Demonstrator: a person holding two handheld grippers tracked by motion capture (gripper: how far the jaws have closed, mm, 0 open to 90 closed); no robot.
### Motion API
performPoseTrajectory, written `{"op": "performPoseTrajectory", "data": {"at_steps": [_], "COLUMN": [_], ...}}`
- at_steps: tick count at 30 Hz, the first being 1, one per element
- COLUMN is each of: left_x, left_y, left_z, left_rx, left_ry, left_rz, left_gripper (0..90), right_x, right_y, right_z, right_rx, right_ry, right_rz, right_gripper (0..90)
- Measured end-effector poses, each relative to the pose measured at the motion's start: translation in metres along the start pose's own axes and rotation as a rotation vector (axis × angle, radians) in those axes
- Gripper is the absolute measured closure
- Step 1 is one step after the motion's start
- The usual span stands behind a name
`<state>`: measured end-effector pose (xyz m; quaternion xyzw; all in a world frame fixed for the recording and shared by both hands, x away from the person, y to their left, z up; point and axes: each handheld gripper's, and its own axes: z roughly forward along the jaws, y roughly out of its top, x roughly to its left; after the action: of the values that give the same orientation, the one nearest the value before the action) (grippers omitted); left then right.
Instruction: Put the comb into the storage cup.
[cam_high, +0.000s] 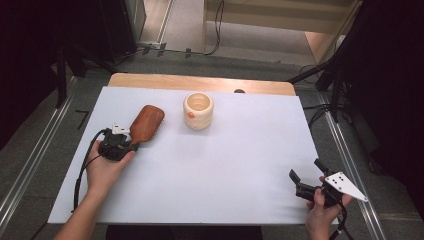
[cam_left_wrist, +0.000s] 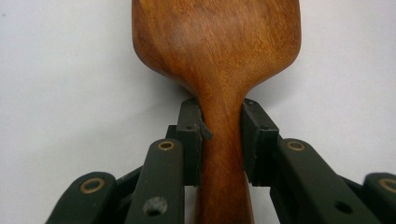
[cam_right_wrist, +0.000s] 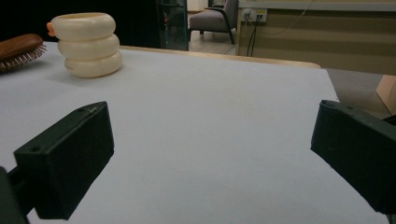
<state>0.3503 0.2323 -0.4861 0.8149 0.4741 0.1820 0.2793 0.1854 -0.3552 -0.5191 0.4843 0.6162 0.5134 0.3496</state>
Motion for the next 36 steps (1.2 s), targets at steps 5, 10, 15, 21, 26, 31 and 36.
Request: {"op": "performPoseTrajectory", "data": {"at_steps": [5, 10, 15, 21, 26, 31, 36], "left_x": [-0.002, -0.005, -0.011, -0.019, -0.025, -0.035, -0.045], "left_y": [-0.001, -0.003, -0.004, -0.003, -0.001, -0.001, 0.001], "left_z": [-0.005, -0.011, -0.017, -0.029, -0.038, -0.044, -0.048], "left_rx": [-0.03, -0.073, -0.117, -0.178, -0.227, -0.271, -0.304], "left_ry": [-0.006, -0.017, -0.019, -0.022, -0.034, -0.04, -0.055], "left_rz": [-0.01, -0.016, -0.02, -0.011, -0.017, 0.005, 0.018], "left_gripper": [72.4, 72.4, 72.4, 72.4, 72.4, 72.4, 72.4], "right_x": [0.006, 0.009, 0.011, 0.02, 0.03, 0.041, 0.052], "right_y": [0.002, 0.004, 0.007, 0.014, 0.023, 0.034, 0.046], "right_z": [-0.001, 0.001, 0.003, 0.007, 0.009, 0.012, 0.015], "right_rx": [0.013, 0.035, 0.051, 0.061, 0.056, 0.056, 0.06], "right_ry": [0.009, 0.022, 0.045, 0.069, 0.088, 0.119, 0.141], "right_rz": [-0.037, -0.053, -0.045, -0.044, -0.052, -0.051, -0.05], "right_gripper": [0.0, 0.0, 0.0, 0.0, 0.0, 0.0, 0.0]}}
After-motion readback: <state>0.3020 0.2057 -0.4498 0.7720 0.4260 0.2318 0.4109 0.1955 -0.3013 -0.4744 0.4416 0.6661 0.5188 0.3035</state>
